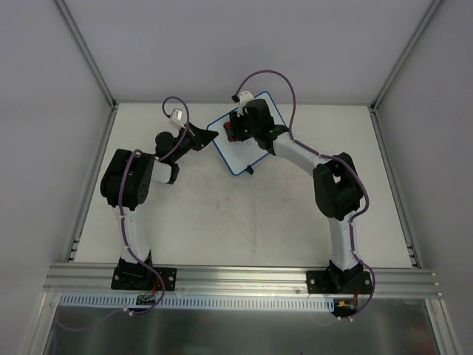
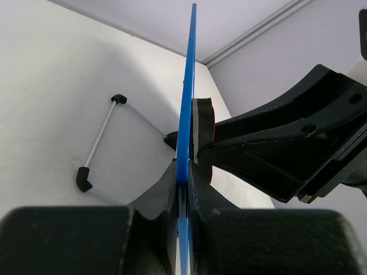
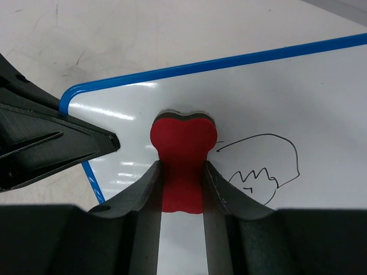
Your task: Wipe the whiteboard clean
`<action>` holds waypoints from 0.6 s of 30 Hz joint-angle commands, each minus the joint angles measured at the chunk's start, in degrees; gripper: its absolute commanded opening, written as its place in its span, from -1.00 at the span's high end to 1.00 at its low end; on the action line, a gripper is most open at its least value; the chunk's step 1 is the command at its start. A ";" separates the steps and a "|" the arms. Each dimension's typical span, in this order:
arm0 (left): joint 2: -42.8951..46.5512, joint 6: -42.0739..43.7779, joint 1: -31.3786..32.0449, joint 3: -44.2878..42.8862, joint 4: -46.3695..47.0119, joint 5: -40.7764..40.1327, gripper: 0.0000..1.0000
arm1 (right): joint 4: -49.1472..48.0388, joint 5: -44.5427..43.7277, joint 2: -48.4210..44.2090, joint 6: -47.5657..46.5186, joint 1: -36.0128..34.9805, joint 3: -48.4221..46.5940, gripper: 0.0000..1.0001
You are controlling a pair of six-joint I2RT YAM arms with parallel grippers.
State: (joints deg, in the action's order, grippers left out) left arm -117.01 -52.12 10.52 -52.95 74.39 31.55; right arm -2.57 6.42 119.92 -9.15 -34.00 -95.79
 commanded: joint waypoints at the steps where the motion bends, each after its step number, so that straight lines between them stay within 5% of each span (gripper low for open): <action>1: -0.67 1.58 0.99 -0.84 8.84 3.08 1.00 | 0.63 -2.10 0.40 -0.78 0.25 -2.56 1.00; 10: 0.47 2.55 1.43 0.56 8.75 3.52 1.00 | 2.22 -8.35 1.72 -0.70 1.83 -3.09 1.00; 18: 1.08 2.90 1.43 0.92 8.49 3.69 1.00 | 4.41 -2.81 4.44 6.50 10.17 -4.67 1.00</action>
State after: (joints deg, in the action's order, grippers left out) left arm -117.08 -51.75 10.57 -52.84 74.43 31.57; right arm -0.82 3.75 121.93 -6.33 -28.34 -98.50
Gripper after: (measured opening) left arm 0.050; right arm 0.321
